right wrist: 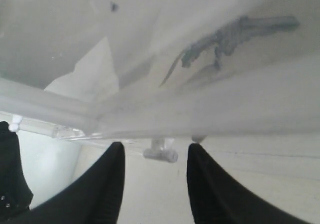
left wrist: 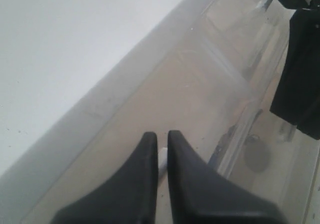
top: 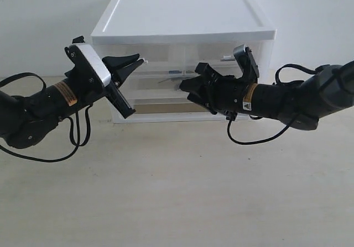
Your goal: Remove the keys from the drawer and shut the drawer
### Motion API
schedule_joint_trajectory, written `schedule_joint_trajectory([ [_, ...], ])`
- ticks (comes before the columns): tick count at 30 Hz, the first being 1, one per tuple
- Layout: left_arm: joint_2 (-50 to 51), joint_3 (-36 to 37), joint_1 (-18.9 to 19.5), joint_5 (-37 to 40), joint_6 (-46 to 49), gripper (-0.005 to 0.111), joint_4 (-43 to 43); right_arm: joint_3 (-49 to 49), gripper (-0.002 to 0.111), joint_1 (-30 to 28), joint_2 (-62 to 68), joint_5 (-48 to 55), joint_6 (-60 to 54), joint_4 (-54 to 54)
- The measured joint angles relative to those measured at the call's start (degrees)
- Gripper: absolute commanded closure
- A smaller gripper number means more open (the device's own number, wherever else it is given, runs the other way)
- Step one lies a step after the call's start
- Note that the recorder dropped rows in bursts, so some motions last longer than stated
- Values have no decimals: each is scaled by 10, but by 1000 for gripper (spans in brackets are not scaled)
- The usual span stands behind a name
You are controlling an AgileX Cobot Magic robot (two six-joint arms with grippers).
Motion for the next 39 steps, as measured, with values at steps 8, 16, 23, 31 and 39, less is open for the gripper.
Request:
schedule_joint_trajectory([
  [8, 0, 0, 0, 0, 0, 102, 0, -15, 74, 4, 15, -26, -8, -2],
  [16, 0, 0, 0, 0, 0, 102, 0, -16, 108, 4, 18, -13, -48, -4],
  [23, 0, 0, 0, 0, 0, 102, 0, -5, 108, 1, 12, -13, -56, -20],
  [31, 0, 0, 0, 1, 0, 102, 1, 82, 108, 3, -43, -17, -106, -23],
  [39, 0, -2, 0, -2, -20, 102, 11, 127, 108, 5, -63, -21, -144, -23],
])
